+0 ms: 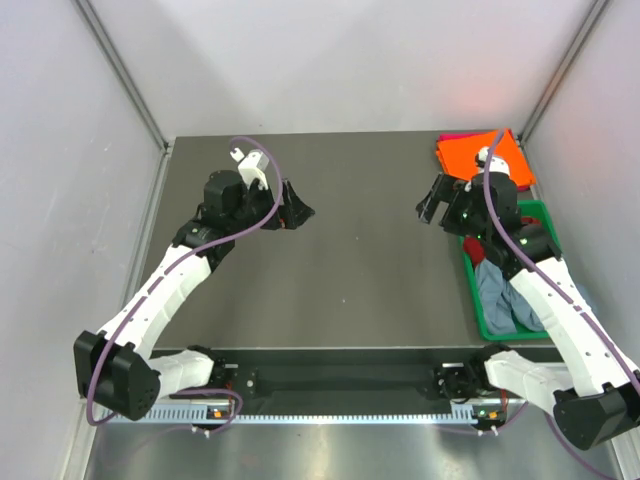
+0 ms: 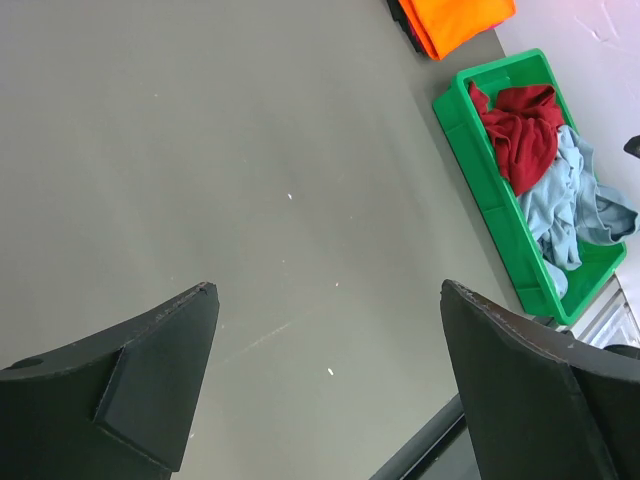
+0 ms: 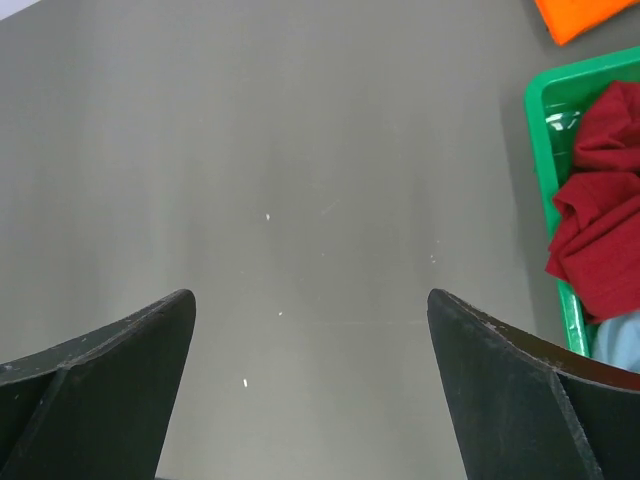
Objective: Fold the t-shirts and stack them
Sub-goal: Grab the tshirt from the pile
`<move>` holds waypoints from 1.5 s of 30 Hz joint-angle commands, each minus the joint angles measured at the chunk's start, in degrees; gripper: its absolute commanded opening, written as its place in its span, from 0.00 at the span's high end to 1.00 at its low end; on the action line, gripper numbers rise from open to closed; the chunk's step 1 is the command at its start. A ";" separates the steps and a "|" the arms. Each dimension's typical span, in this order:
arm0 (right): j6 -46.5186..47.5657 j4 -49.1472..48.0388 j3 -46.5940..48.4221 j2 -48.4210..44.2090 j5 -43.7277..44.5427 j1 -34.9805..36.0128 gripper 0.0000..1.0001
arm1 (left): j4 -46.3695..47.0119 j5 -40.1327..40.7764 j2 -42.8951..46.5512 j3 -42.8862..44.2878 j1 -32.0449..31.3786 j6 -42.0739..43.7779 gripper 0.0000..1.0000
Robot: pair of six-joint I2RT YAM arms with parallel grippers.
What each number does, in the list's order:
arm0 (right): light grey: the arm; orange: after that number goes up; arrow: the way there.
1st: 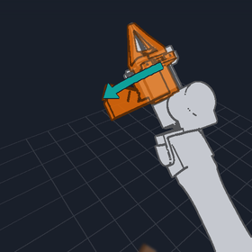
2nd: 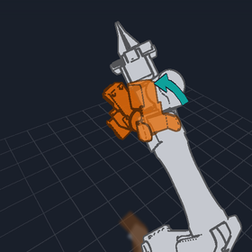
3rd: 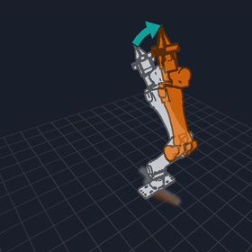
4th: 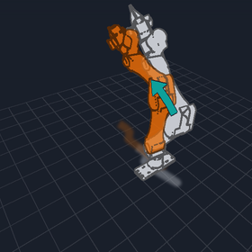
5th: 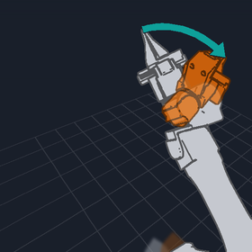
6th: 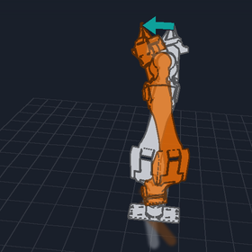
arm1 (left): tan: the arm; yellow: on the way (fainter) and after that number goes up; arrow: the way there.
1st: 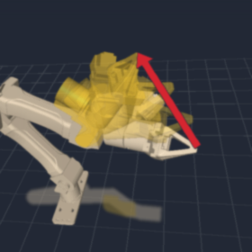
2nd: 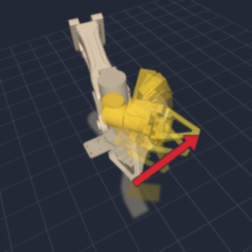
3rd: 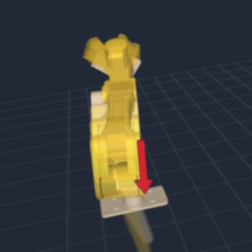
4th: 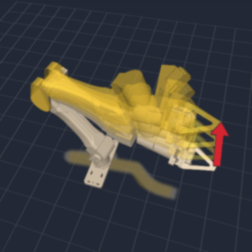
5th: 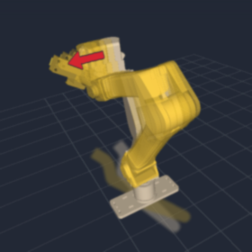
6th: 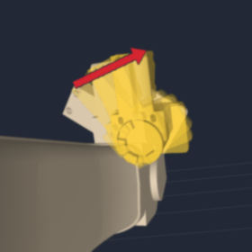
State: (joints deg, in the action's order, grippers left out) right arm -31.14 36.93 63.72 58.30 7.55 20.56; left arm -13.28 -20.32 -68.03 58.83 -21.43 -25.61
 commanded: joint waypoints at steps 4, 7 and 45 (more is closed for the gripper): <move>-5.85 1.39 1.22 -0.12 7.36 -0.08 0.00 | 2.73 -0.78 -0.17 1.20 -0.10 -0.41 0.03; -10.34 3.32 1.49 1.11 16.39 -0.43 0.00 | 2.91 -1.83 -0.53 1.29 -0.10 -0.76 0.04; -20.63 -6.16 -17.93 20.54 8.09 -47.19 0.30 | 2.73 -1.48 -3.07 1.29 -0.02 -1.46 0.07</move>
State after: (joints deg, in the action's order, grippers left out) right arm -51.55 34.70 47.22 78.94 18.09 -26.20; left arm -12.95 -22.50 -71.88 58.83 -21.43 -27.88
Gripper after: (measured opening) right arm 0.747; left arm 0.931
